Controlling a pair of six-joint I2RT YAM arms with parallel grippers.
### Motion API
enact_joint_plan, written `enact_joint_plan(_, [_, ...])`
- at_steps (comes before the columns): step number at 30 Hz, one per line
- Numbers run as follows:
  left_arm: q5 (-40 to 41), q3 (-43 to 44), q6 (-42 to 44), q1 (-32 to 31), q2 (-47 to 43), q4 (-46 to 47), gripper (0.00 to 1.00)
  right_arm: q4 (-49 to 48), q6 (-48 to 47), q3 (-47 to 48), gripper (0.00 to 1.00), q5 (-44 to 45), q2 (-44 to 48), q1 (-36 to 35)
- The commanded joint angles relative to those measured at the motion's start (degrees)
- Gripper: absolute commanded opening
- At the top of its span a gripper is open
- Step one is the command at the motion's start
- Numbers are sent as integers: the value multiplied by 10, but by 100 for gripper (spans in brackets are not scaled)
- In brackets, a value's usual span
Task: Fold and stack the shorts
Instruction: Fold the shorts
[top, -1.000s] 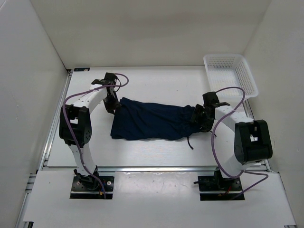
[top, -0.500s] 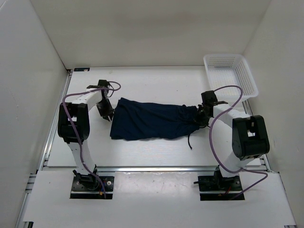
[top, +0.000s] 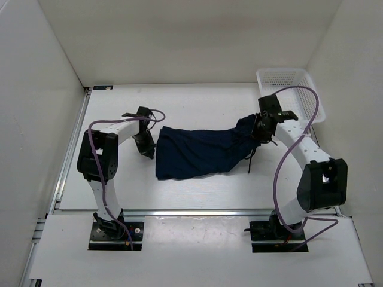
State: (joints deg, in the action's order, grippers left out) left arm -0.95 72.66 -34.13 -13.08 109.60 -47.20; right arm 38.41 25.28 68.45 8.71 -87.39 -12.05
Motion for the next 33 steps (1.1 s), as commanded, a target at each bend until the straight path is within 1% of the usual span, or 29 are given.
enact_joint_plan(1, [-29, -24, -24, -20, -8, 28, 11, 55, -27, 74, 0, 34, 21, -37])
enact_joint_plan(3, [-34, -24, -30, -20, -8, 28, 11, 70, -33, 105, 0, 46, 14, -59])
enact_joint_plan(4, [-34, -24, -30, -20, -8, 28, 11, 80, -33, 137, 0, 54, 4, -83])
enact_joint_plan(6, [-34, -24, -30, -20, -8, 28, 11, 104, -33, 170, 0, 77, -9, -109])
enact_joint_plan(7, [-34, -24, -30, -20, -8, 28, 11, 112, -33, 186, 0, 86, -25, -138])
enact_joint_plan(9, [-34, -24, -30, -20, -8, 28, 11, 133, -33, 229, 0, 104, -44, -168])
enact_joint_plan(10, [-34, -24, -30, -20, -8, 28, 11, 140, -25, 244, 0, 122, -67, -195])
enact_joint_plan(12, [-34, -24, -30, -20, -8, 28, 11, 164, -17, 291, 0, 138, -108, -222])
enact_joint_plan(13, [-34, -24, -24, -20, -13, 28, 11, 170, -9, 306, 0, 147, -122, -247])
enact_joint_plan(15, [-34, -24, -24, -20, -13, 28, 11, 197, 8, 341, 0, 176, -165, -270])
enact_joint_plan(16, [-34, -24, -24, -20, -13, 28, 11, 206, 8, 377, 0, 184, -180, -291])
enact_joint_plan(18, [-34, -24, -24, -20, -13, 28, 11, 231, 23, 414, 0, 195, -223, -319])
enact_joint_plan(19, [-34, -24, -24, -20, -13, 28, 11, 237, 23, 447, 0, 195, -235, -328])
enact_joint_plan(21, [-34, -29, -19, -20, -13, 28, 11, 248, 28, 475, 0, 208, -271, -350])
enact_joint_plan(23, [-34, -29, -19, -20, -13, 28, 11, 257, 35, 506, 0, 213, -302, -355])
enact_joint_plan(29, [-53, -35, -14, -14, -20, 28, 11, 262, 55, 547, 0, 213, -361, -380])
enact_joint_plan(31, [-70, -40, -14, 1, -35, 28, 11, 242, 60, 564, 0, 189, -377, -380])
enact_joint_plan(32, [-80, -40, -19, 7, -41, 28, 16, 233, 60, 564, 0, 175, -385, -380])
enact_joint_plan(33, [-103, -49, -19, 14, -50, 28, 26, 222, 60, 572, 0, 161, -398, -380])
